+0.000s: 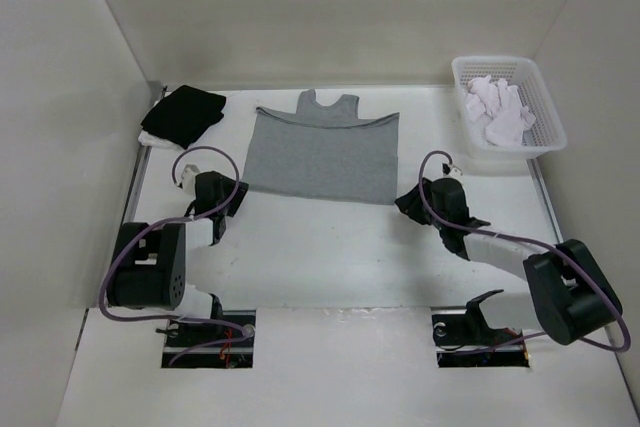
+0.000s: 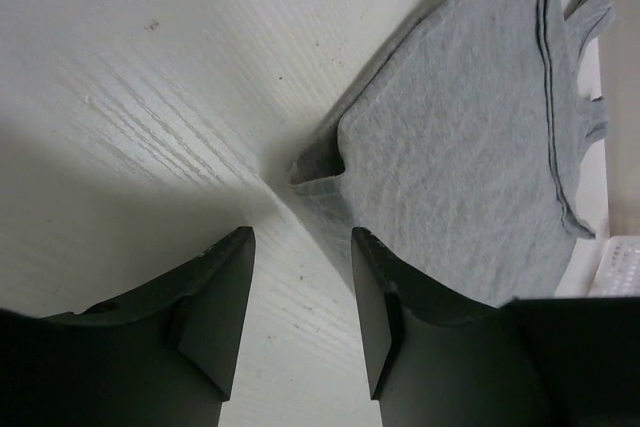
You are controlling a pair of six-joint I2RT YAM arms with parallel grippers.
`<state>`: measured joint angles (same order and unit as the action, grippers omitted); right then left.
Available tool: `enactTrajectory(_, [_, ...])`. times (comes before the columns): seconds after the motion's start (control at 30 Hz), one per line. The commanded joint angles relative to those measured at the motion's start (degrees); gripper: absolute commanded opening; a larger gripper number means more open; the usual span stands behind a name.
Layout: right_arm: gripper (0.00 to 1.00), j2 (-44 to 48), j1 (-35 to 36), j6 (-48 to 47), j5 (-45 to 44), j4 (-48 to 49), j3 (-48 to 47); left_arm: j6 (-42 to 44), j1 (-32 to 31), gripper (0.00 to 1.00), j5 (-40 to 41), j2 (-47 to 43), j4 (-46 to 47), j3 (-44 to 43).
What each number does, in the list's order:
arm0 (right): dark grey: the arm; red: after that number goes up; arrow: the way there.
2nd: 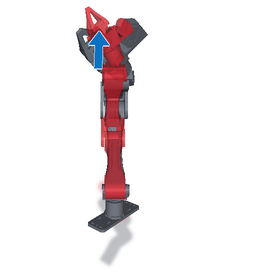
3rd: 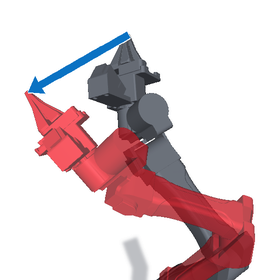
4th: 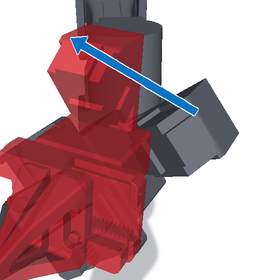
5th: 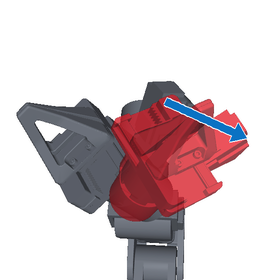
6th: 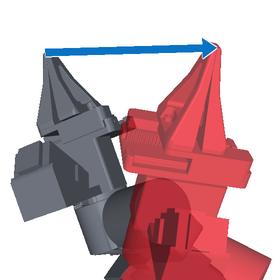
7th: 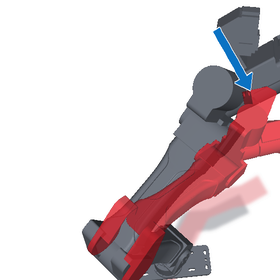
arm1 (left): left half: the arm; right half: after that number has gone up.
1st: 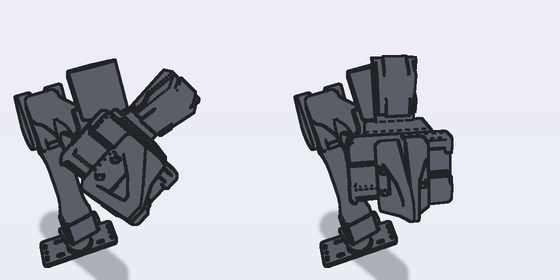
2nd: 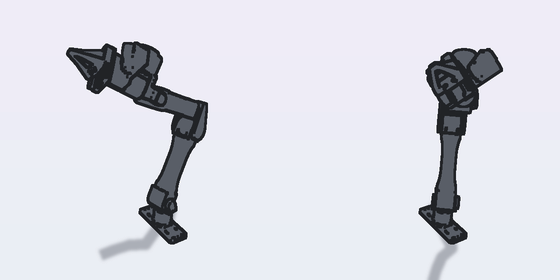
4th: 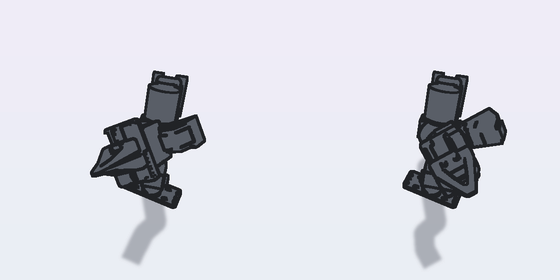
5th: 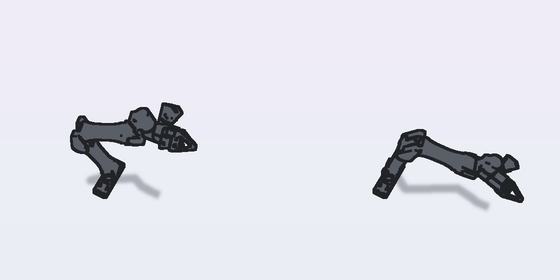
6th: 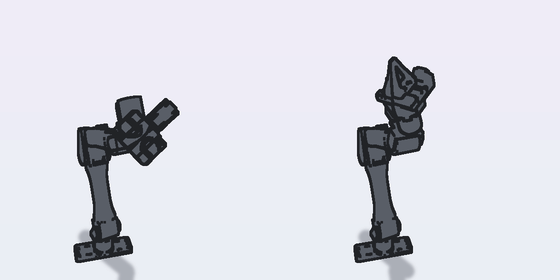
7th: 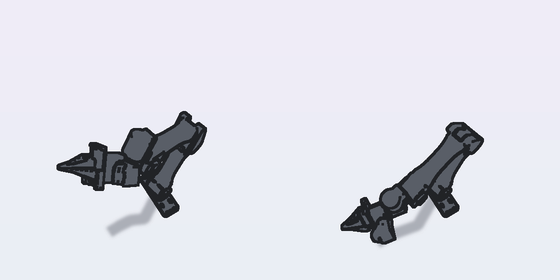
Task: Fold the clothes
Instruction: Fold the tank top
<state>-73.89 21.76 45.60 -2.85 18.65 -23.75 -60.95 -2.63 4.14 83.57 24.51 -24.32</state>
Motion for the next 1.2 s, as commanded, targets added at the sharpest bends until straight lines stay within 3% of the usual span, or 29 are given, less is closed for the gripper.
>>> enactTrajectory(0.0, [0.40,-1.34,-0.18,1.33,-1.10,6.21,0.63,-1.89,0.83,0.41,-1.51,1.76,5.72,-0.29])
enactTrajectory(0.1, [0.43,-3.54,-0.53,2.64,-1.10,7.62,0.72,-3.03,0.92,0.37,-0.28,4.05,7.82,-1.00])
enactTrajectory(0.37, [0.47,-6.97,-0.80,4.67,-0.58,7.18,-1.65,-5.32,1.45,0.13,0.43,8.53,10.03,-1.52])
enactTrajectory(0.83, [0.46,-12.33,-0.97,7.22,1.01,7.36,-4.29,-5.94,1.36,0.00,1.66,8.63,12.93,-0.47])
enactTrajectory(0.93, [0.40,-14.70,-0.89,8.79,0.22,7.80,-5.25,-5.94,1.27,0.00,1.66,8.80,13.19,-0.30])
enactTrajectory(1.17, [0.14,-17.34,-0.89,11.70,-2.42,10.17,-5.61,-5.85,1.27,0.00,1.75,7.75,14.33,0.06])
